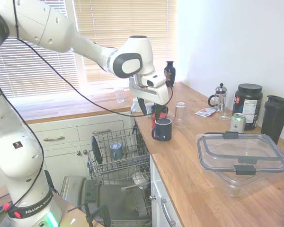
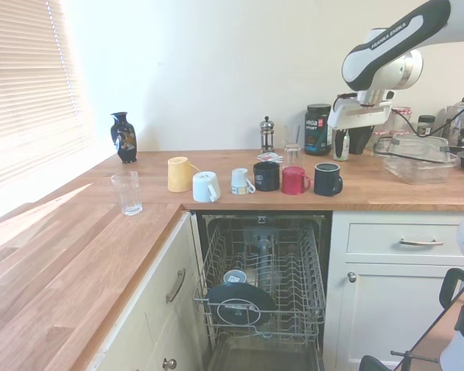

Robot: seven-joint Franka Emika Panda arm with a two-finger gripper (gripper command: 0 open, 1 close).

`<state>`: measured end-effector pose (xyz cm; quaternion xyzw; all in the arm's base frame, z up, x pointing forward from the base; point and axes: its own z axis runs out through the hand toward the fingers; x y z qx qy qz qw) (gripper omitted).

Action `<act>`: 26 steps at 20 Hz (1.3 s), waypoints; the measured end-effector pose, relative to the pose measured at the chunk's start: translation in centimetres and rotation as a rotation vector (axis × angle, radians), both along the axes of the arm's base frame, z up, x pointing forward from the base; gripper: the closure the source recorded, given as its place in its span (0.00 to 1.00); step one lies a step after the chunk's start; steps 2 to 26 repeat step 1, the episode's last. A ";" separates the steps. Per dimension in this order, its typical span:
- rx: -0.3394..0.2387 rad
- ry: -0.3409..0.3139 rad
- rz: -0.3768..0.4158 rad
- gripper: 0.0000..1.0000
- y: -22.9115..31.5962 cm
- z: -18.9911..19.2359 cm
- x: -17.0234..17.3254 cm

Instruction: Unload a mug from dishwasher

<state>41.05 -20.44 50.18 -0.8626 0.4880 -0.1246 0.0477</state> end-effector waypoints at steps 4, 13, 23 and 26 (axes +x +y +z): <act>-0.004 -0.014 0.012 0.00 0.8 1.5 -0.9; -0.004 -0.014 0.012 0.00 0.8 1.5 -0.9; -0.004 -0.014 0.012 0.00 0.8 1.5 -0.9; -0.004 -0.014 0.012 0.00 0.8 1.5 -0.9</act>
